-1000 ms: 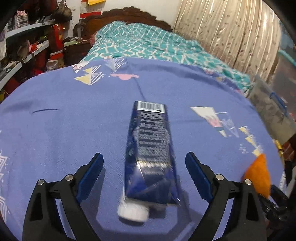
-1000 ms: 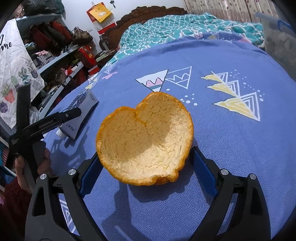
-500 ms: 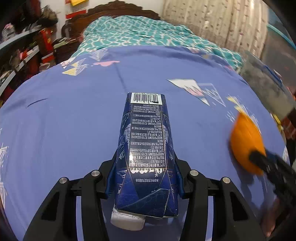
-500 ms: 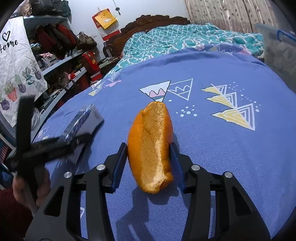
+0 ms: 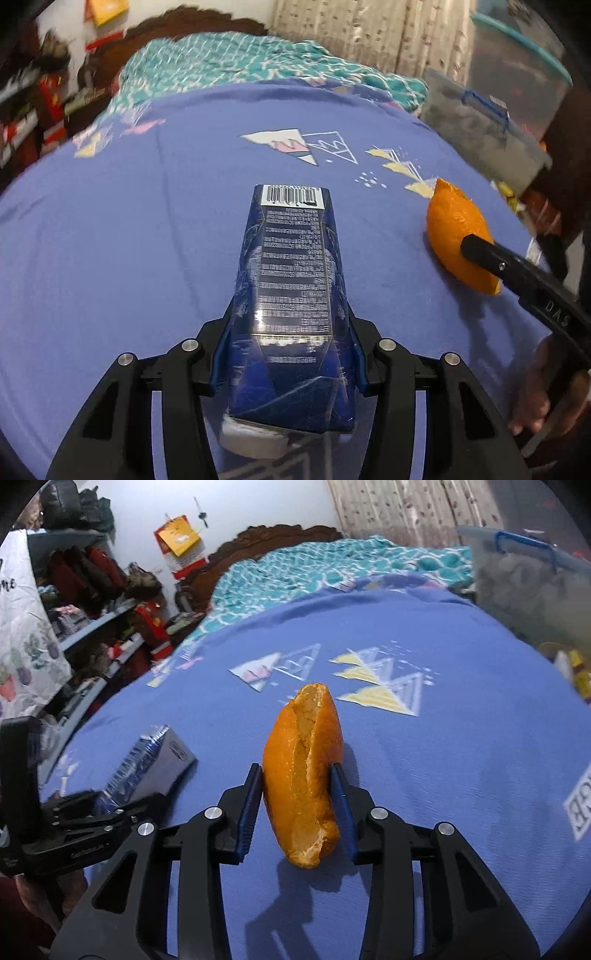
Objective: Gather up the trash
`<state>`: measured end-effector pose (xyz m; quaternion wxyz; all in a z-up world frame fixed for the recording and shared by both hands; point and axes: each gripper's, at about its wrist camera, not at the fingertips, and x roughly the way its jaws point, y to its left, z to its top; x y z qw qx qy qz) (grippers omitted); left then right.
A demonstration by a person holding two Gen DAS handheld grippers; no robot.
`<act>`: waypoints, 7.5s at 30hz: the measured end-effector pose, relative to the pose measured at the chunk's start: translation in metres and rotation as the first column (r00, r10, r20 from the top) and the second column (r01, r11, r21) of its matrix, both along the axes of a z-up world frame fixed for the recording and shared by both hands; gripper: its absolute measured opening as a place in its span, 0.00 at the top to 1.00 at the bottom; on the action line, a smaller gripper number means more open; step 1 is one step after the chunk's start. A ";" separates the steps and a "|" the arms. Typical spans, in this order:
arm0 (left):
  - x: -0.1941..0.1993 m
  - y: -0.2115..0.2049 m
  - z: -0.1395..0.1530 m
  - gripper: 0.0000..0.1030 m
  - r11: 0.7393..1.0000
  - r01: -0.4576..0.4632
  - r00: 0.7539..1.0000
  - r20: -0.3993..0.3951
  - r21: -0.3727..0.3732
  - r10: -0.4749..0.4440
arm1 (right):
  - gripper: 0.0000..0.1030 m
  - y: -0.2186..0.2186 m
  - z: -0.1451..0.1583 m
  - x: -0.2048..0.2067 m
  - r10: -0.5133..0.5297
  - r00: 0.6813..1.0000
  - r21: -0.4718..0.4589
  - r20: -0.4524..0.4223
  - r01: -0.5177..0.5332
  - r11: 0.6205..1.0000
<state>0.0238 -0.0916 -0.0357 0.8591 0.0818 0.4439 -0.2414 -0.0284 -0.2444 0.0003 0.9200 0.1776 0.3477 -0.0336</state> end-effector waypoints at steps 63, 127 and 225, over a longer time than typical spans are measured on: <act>0.026 -0.419 0.016 0.55 0.834 0.538 0.806 -0.215 -0.124 -0.552 | 0.59 -0.330 0.020 -0.127 -0.554 0.826 0.275 0.102 0.512 0.814; 0.006 -0.423 0.036 0.38 0.840 0.542 0.839 0.027 0.034 -0.543 | 0.41 -0.351 -0.006 -0.132 -0.631 0.776 0.367 -0.009 0.589 0.720; -0.090 -0.101 0.149 0.08 0.963 0.266 0.892 0.390 -0.039 -0.230 | 0.03 -0.053 0.110 -0.186 -0.640 0.743 0.119 0.197 0.630 0.768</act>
